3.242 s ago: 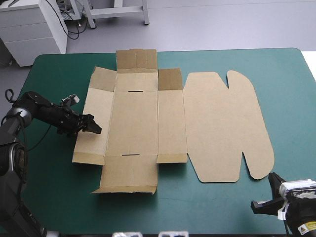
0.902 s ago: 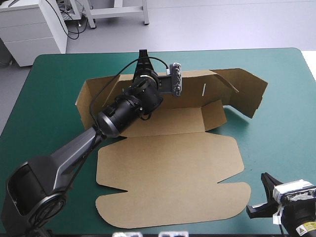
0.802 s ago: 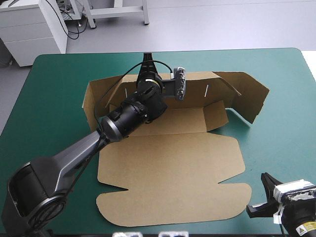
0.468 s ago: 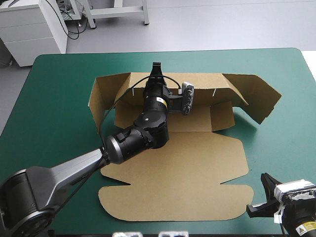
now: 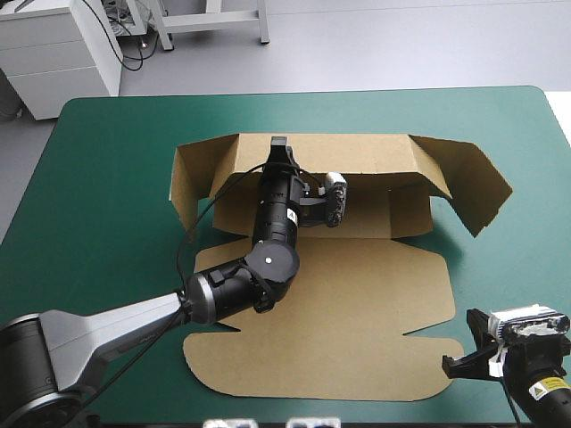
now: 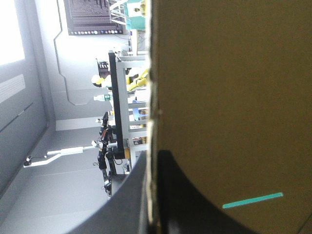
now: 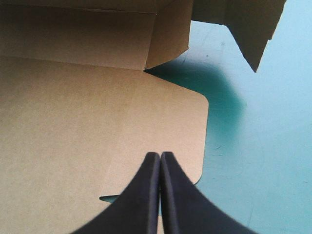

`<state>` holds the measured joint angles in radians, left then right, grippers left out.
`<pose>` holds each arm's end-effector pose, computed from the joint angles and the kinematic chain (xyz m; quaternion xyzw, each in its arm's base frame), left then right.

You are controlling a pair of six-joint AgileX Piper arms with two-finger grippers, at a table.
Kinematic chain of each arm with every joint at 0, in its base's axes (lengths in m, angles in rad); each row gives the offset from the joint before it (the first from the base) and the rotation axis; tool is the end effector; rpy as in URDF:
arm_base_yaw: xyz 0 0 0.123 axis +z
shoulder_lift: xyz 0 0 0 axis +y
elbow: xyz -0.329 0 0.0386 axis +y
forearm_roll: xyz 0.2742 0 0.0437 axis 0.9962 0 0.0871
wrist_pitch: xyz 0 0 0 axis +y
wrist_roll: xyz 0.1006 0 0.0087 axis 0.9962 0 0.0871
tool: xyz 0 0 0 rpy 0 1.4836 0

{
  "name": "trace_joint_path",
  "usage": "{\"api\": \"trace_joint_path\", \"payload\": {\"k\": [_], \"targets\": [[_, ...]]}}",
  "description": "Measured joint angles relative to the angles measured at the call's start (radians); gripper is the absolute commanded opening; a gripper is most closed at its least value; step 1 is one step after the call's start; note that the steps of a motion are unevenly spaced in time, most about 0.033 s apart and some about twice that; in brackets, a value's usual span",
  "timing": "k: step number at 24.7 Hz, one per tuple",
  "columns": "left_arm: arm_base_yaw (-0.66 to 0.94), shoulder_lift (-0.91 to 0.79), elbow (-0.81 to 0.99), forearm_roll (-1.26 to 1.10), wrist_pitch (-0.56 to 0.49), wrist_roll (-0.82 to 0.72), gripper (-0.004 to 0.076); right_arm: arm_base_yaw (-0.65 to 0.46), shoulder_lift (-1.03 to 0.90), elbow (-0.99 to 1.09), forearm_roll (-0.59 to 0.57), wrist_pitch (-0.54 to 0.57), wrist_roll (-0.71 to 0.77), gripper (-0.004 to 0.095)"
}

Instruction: Fold the box

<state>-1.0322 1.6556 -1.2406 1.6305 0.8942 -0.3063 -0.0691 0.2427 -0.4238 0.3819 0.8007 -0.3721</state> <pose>0.2707 -0.2997 0.3611 0.5673 0.5069 0.4266 0.4891 0.0391 0.0244 0.2856 -0.0821 0.8498 0.0728 0.5156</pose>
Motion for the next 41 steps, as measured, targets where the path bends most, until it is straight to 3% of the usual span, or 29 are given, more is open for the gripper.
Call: {"api": "trace_joint_path", "payload": {"k": [11,21,29,35,41], "targets": [[0.0,0.0,0.05,0.043,-0.01,-0.076,-0.0008,0.001,0.119,-0.026,0.084,-0.003,0.014,-0.0018],[0.021,0.05,0.05,0.051,-0.007,-0.115,-0.0008,0.001,0.746,-0.752,0.075,0.141,-0.005,-0.0018],[0.021,0.051,0.05,0.051,-0.002,-0.128,-0.0008,0.001,1.143,-1.167,0.016,0.195,0.012,-0.0018],[0.021,0.051,0.05,0.052,-0.001,-0.129,-0.0008,0.001,1.368,-1.355,0.008,0.214,0.017,-0.0018],[0.021,0.051,0.05,0.052,0.001,-0.129,-0.0008,0.001,1.531,-1.396,-0.001,0.197,0.017,-0.0018]]}}
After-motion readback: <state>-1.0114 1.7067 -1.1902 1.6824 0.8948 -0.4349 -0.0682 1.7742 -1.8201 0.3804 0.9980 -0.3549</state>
